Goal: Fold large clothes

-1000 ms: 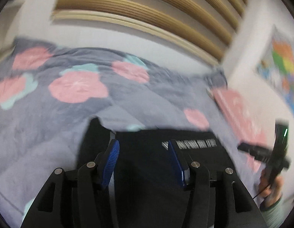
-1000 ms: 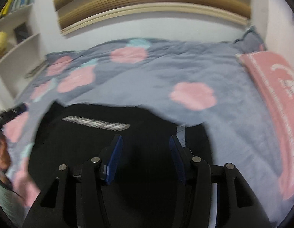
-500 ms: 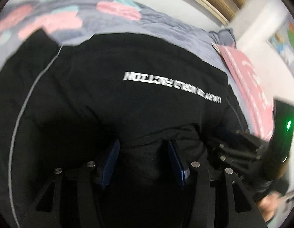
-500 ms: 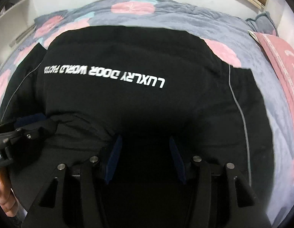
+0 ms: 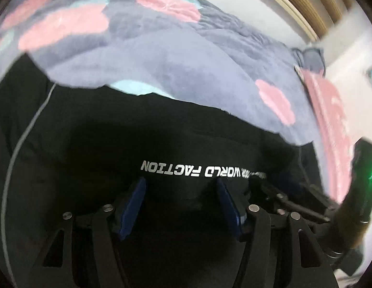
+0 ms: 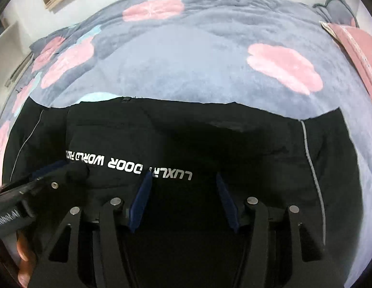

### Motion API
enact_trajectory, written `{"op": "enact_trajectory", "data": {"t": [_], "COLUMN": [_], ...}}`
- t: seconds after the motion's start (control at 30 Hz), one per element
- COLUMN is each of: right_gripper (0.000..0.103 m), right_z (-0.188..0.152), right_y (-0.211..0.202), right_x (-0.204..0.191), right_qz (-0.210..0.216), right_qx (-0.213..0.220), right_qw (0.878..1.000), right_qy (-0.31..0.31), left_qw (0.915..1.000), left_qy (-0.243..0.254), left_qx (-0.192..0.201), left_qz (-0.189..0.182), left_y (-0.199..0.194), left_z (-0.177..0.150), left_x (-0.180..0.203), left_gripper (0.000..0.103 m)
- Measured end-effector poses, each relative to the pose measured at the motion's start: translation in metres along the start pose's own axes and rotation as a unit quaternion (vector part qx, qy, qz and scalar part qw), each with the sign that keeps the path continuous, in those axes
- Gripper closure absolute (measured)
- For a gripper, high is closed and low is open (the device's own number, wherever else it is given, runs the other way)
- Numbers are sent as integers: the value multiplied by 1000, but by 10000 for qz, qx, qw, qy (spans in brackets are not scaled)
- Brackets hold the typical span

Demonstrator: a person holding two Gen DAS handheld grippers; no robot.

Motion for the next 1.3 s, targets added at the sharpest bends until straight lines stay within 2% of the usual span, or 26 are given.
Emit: {"op": "enact_trajectory", "data": {"t": [0.07,0.2,0.3,0.4,0.47,0.53,0.6,0.7,0.8,0.93,1.1,1.17,1.23,1.3], "right_gripper": [45,44,44,43,43,43,41,41,40,39,37,24,20,20], "right_z": [-11,-39,-70,-95,-113,-127,-137,-133,-132,-137,-148,-150,-152,-152], "right_y": [-20,-79,-118,-137,-133,-107,-78,-78,-103,-143,-196,-205,-212,-209], "right_x": [-4,-2,-9,-17,-26,-27,-24,-20,-17,-7,21,36,56,74], "right_qz": [40,419,423,382,296,130,175,307,286,220,112,80,20,-48], "right_qx": [166,430,500,408,200,-123,-438,-437,-246,119,599,669,747,705], "right_qw": [9998,9981,9974,9978,9986,9989,9984,9985,9990,9993,9980,9977,9972,9972], "right_qy": [-58,-133,-289,-354,-394,-440,-312,-158,-239,-276,-174,-88,91,240], "left_qw": [9996,9951,9928,9923,9942,9970,9932,9925,9912,9867,9841,9831,9817,9809], "left_qy": [201,478,617,375,206,-84,-746,-761,-476,-393,-497,-636,-771,-937], "left_qx": [170,246,642,785,726,437,-22,38,353,773,1208,1326,1403,1422], "left_qz": [-94,-824,-806,-886,-766,-640,-899,-954,-1182,-1373,-1202,-1086,-1031,-938], "left_y": [-20,-76,-128,-156,-156,-135,-97,-90,-122,-173,-228,-244,-252,-257], "left_z": [-7,-40,-70,-100,-116,-130,-141,-142,-142,-147,-150,-156,-157,-158], "left_x": [3,7,-3,-23,-38,-54,-75,-77,-69,-81,-125,-150,-166,-185], "left_gripper": [40,40,40,40,40,40,40,40,40,40,39,38,36,35]}}
Point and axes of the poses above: each gripper's, at about its wrist camera, not at the fingertips, and y roughly the way its jaws point, x to its right, z to its top, the point moved 6 cm from there along y, roughly the way its jaws point
